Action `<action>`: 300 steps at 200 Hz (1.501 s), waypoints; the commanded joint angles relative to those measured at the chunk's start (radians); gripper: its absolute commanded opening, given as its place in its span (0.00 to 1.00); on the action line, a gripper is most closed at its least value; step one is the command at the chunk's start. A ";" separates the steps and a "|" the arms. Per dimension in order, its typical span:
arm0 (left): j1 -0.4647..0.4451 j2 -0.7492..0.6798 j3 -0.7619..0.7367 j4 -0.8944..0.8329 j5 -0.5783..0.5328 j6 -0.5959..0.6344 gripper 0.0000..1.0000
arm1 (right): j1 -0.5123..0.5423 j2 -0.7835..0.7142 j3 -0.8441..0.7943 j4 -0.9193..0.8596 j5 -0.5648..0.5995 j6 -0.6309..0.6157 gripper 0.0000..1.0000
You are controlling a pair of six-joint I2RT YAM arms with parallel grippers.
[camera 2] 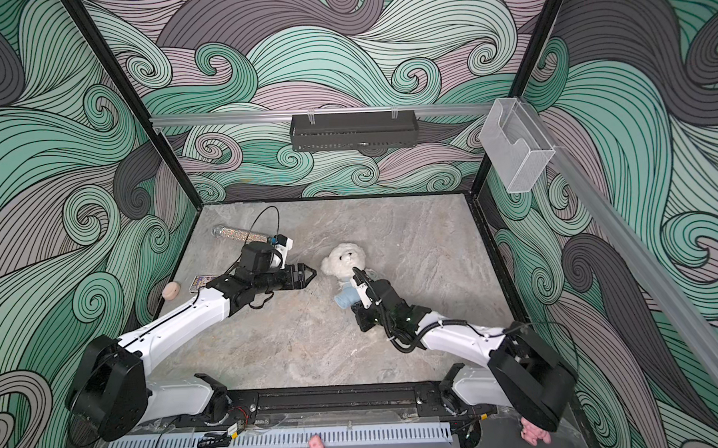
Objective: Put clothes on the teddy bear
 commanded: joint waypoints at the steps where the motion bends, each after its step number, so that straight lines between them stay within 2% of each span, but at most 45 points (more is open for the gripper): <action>1: -0.040 -0.004 0.024 0.066 0.001 0.066 0.81 | -0.049 -0.146 -0.030 -0.150 0.075 -0.035 0.21; 24: -0.069 -0.036 -0.008 0.153 -0.027 0.115 0.81 | -0.048 -0.303 -0.047 -0.151 0.051 -0.139 0.33; 43: -0.092 -0.061 -0.024 0.207 -0.025 0.188 0.81 | -0.047 -0.376 -0.085 -0.120 0.113 -0.190 0.48; 61: -0.153 -0.085 -0.055 0.272 -0.044 0.363 0.81 | -0.051 -0.410 -0.121 -0.079 0.214 -0.191 0.57; 80: -0.225 -0.088 -0.081 0.339 -0.068 0.590 0.82 | -0.087 -0.418 -0.111 -0.079 0.273 -0.150 0.60; 126: -0.337 0.088 0.006 0.301 -0.084 1.044 0.84 | -0.341 -0.410 0.009 -0.196 0.118 0.001 0.63; 147: -0.369 0.227 0.056 0.350 -0.068 1.176 0.86 | -0.452 -0.411 0.029 -0.203 0.053 0.044 0.64; 196: -0.389 0.475 0.247 0.335 -0.070 1.247 0.83 | -0.631 -0.387 0.050 -0.210 -0.072 0.103 0.66; 208: -0.391 0.532 0.298 0.337 -0.118 1.220 0.77 | -0.648 -0.386 0.047 -0.199 -0.085 0.096 0.66; 225: -0.391 0.594 0.361 0.323 -0.183 1.151 0.63 | -0.651 -0.390 0.031 -0.151 -0.094 0.072 0.67; 244: -0.386 0.611 0.367 0.334 -0.171 1.130 0.52 | -0.651 -0.391 -0.018 -0.021 -0.123 0.055 0.68; 258: -0.371 0.598 0.353 0.337 -0.125 1.105 0.39 | -0.650 -0.373 -0.046 0.077 -0.187 0.038 0.70; 264: -0.360 0.587 0.346 0.330 -0.094 1.089 0.33 | -0.648 -0.358 -0.046 0.098 -0.209 0.034 0.77; 274: -0.334 0.566 0.329 0.334 -0.039 1.056 0.26 | -0.645 -0.325 -0.026 0.102 -0.250 0.014 0.82; 300: -0.259 0.506 0.267 0.366 0.162 0.998 0.16 | -0.604 -0.253 0.031 0.074 -0.269 -0.067 0.87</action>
